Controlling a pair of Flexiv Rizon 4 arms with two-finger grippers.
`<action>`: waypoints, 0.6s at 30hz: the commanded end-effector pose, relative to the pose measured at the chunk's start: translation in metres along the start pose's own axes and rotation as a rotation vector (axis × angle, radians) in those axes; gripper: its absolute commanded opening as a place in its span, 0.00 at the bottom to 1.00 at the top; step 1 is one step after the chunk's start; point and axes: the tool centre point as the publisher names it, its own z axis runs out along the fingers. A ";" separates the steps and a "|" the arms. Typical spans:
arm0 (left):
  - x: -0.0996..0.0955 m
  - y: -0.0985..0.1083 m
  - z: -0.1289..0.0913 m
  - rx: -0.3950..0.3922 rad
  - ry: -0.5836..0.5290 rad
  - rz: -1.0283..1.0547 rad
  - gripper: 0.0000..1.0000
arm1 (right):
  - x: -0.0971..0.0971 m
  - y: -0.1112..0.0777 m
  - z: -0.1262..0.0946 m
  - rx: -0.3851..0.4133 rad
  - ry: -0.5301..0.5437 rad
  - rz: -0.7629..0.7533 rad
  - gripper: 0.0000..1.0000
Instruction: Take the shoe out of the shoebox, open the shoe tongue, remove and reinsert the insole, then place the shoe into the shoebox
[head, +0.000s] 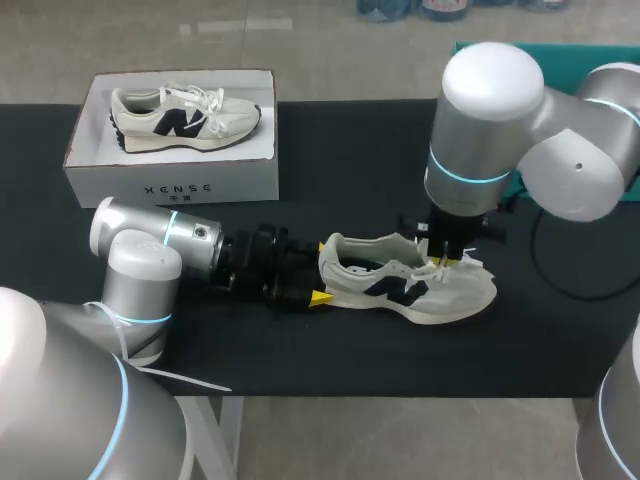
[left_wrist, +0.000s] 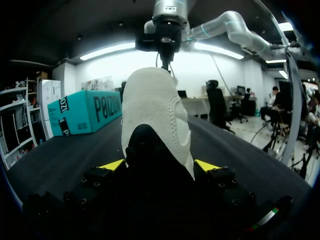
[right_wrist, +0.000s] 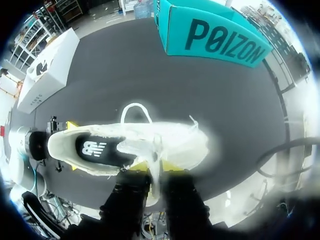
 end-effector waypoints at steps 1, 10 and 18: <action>0.000 0.002 0.003 -0.002 0.000 -0.001 0.00 | 0.005 -0.010 -0.015 -0.009 0.056 -0.031 1.00; 0.000 0.002 0.003 -0.002 0.000 -0.001 0.00 | 0.039 -0.025 -0.082 -0.085 0.263 -0.407 1.00; 0.000 0.002 0.003 -0.002 0.000 -0.001 0.00 | 0.071 -0.069 -0.095 0.305 0.300 -1.473 1.00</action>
